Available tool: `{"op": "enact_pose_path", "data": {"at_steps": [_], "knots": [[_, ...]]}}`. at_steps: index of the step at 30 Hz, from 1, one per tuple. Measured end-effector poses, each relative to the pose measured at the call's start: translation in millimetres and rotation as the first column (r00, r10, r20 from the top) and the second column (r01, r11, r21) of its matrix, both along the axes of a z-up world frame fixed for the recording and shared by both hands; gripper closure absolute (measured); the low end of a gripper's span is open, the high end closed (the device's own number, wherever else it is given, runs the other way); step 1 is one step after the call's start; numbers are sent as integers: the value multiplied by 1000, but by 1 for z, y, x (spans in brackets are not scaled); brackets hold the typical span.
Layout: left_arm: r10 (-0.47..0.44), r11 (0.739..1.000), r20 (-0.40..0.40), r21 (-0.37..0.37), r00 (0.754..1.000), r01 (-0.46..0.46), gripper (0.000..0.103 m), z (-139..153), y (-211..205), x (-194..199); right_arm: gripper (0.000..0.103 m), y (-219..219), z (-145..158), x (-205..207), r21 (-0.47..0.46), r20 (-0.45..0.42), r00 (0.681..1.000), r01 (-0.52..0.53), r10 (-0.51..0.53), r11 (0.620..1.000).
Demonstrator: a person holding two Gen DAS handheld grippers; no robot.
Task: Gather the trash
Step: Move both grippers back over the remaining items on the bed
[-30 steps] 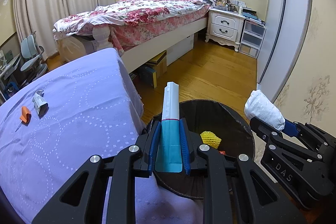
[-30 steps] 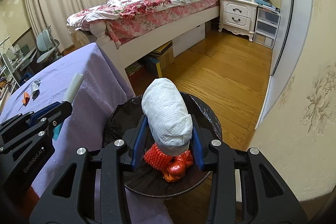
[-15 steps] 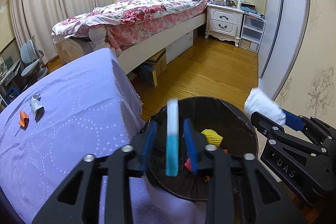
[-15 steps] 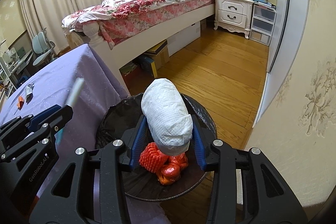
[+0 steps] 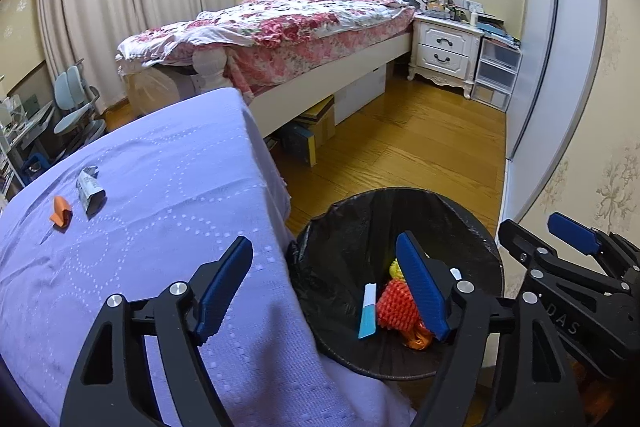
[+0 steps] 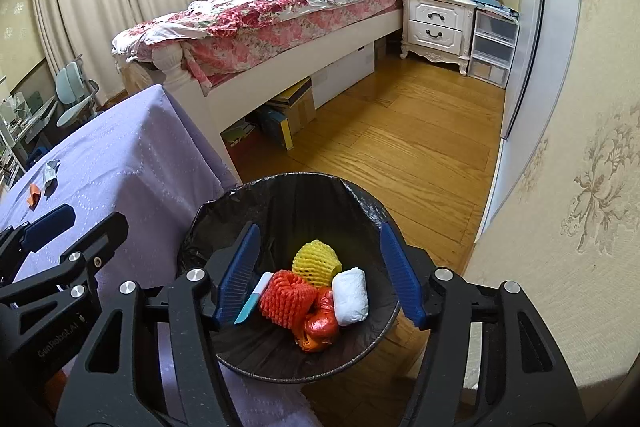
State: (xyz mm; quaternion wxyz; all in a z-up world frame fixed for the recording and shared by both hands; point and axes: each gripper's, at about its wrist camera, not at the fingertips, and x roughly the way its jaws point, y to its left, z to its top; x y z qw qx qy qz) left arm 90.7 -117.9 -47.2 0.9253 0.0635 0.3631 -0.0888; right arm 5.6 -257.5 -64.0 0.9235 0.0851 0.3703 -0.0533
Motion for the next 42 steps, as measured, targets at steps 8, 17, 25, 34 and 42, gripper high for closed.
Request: {"op": "enact_pose_path", "data": {"at_steps": [8, 17, 25, 34, 42], "knots": [[68, 998, 4, -7, 998, -68, 27, 6, 28, -5, 36, 11, 4, -2, 7, 6, 1000, -25, 25, 1000], [191, 981, 3, 10, 982, -191, 26, 7, 86, -13, 32, 54, 11, 4, 22, 6, 992, -122, 122, 992], [322, 947, -8, 14, 947, -322, 26, 5, 153, -21, 32, 117, 18, 10, 25, -3, 962, -273, 273, 962], [449, 893, -27, 35, 893, -448, 26, -1, 223, -17, 32, 195, 15, 26, 1, -52, 903, -426, 426, 905], [511, 860, -64, 45, 857, -509, 26, -7, 269, -4, 32, 260, 10, 55, -29, -93, 859, -508, 503, 861]]}}
